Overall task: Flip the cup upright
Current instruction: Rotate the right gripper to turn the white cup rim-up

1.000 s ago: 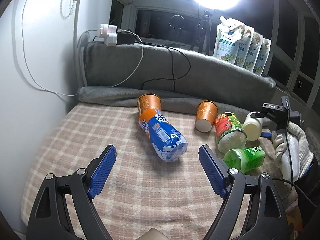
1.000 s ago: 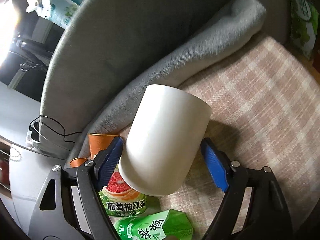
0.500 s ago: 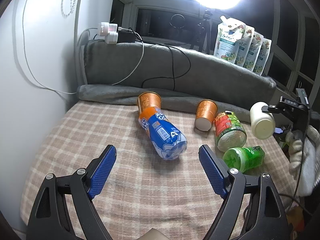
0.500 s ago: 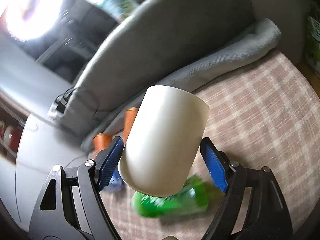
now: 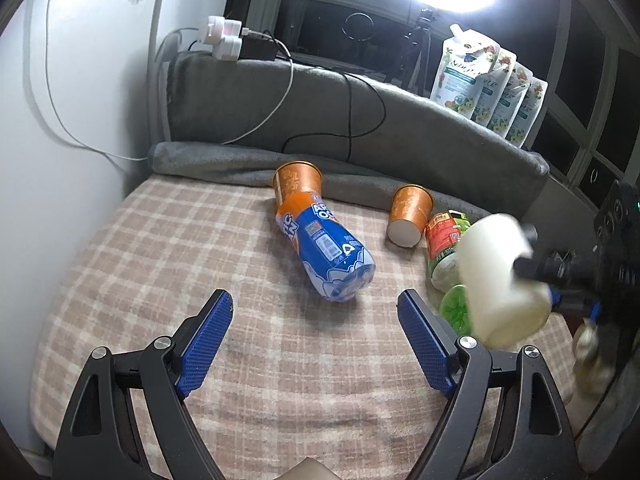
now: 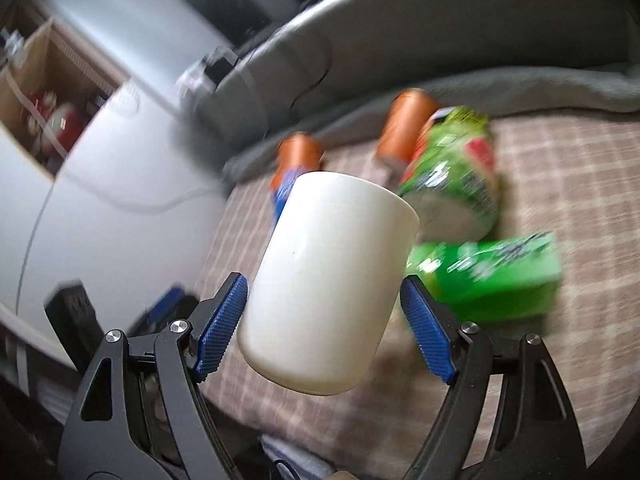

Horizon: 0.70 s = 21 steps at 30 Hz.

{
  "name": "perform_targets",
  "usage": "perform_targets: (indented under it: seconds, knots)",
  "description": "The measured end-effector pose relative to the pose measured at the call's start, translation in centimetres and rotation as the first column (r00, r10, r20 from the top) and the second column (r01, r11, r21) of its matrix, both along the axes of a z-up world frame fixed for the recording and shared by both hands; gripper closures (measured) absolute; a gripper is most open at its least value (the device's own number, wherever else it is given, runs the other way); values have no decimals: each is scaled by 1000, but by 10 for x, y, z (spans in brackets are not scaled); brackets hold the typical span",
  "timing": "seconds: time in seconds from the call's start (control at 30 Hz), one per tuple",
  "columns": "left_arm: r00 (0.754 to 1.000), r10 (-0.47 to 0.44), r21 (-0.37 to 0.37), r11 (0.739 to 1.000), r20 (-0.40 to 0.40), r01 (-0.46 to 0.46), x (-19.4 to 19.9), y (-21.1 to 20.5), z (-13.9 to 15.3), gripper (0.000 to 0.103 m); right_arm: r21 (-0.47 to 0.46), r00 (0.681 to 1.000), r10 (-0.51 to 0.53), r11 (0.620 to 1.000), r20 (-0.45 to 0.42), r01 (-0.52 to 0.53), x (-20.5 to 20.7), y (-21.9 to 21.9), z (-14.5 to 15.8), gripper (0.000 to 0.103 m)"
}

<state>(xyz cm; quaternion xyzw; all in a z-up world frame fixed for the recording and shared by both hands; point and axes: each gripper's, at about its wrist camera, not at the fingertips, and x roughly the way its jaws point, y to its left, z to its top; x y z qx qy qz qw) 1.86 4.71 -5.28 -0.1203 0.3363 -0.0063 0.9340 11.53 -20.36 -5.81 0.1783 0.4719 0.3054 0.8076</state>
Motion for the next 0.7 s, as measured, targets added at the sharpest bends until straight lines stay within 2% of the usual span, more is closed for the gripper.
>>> perform_targets:
  seconds: [0.07, 0.27, 0.7]
  knots:
    - [1000, -2, -8, 1000, -6, 2, 0, 1, -1, 18, -19, 999, 43, 999, -16, -44, -5, 16, -8, 22]
    - [999, -23, -50, 999, -46, 21, 2, 4, -7, 18, -72, 994, 88, 993, -59, -92, -15, 50, -29, 22]
    - [982, -116, -163, 982, -149, 92, 13, 1, -23, 18, -189, 992, 111, 975, -60, -121, -25, 69, -51, 20]
